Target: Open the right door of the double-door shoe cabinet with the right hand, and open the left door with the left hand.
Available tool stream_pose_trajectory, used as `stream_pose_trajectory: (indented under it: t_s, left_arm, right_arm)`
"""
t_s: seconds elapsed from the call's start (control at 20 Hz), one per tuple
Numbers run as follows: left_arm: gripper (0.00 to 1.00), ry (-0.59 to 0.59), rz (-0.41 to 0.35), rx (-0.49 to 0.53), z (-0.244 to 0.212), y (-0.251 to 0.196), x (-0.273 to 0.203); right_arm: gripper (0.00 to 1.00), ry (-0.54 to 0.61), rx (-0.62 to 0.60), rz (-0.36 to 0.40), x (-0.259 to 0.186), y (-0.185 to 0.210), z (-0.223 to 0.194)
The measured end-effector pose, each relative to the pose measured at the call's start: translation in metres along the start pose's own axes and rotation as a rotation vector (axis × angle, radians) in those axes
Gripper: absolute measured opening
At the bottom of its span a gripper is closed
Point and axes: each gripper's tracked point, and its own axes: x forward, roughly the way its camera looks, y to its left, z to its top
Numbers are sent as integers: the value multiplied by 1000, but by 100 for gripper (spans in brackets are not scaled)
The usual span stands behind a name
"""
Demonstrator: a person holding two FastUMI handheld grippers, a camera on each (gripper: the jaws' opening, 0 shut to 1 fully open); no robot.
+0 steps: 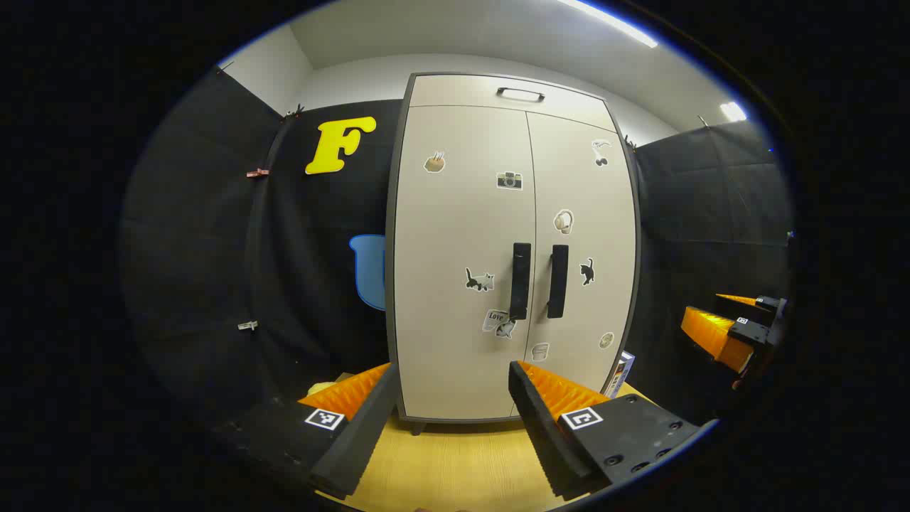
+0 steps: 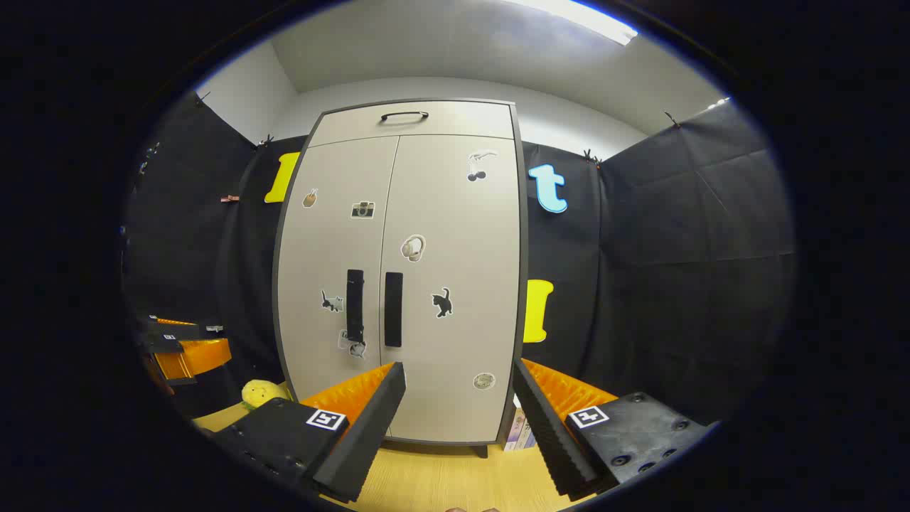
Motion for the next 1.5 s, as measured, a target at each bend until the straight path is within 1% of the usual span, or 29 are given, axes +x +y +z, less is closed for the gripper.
stream_pose_trajectory:
  t_s: [0.25, 0.45, 0.65, 0.7, 0.75, 0.85, 1.1, 1.25, 1.35, 1.5]
  left_arm:
    - [95, 14, 5, 18, -4, 2, 0]
    - [95, 26, -5, 16, -8, 1, 0]
    - [95, 34, -5, 18, -12, 1, 4]
    - [95, 35, 0, 17, -13, 2, 5]
    - [95, 35, 7, 17, -15, 2, 7]
    - [95, 41, 20, 15, -18, -1, 11]
    - [95, 59, 96, -1, -24, -15, 19]
    - [95, 66, 128, -5, -25, -23, 24]
    - [95, 63, 130, -3, -21, -26, 27]
    - [95, 51, 124, 2, -14, -24, 34]
  right_arm:
    - [98, 45, 10, 13, 2, 5, -11]
    - [98, 59, 35, 11, 3, 8, -12]
    - [98, 79, 20, 17, 7, 11, -18]
    - [100, 85, 12, 27, 9, 11, -21]
    - [98, 92, 5, 38, 12, 12, -25]
    - [98, 105, 8, 54, 20, 10, -30]
    - [98, 122, 40, 110, 48, -6, -41]
    - [98, 122, 24, 144, 61, -12, -42]
    - [98, 133, -10, 140, 63, -13, -44]
    - [98, 131, 12, 144, 67, 0, -34]
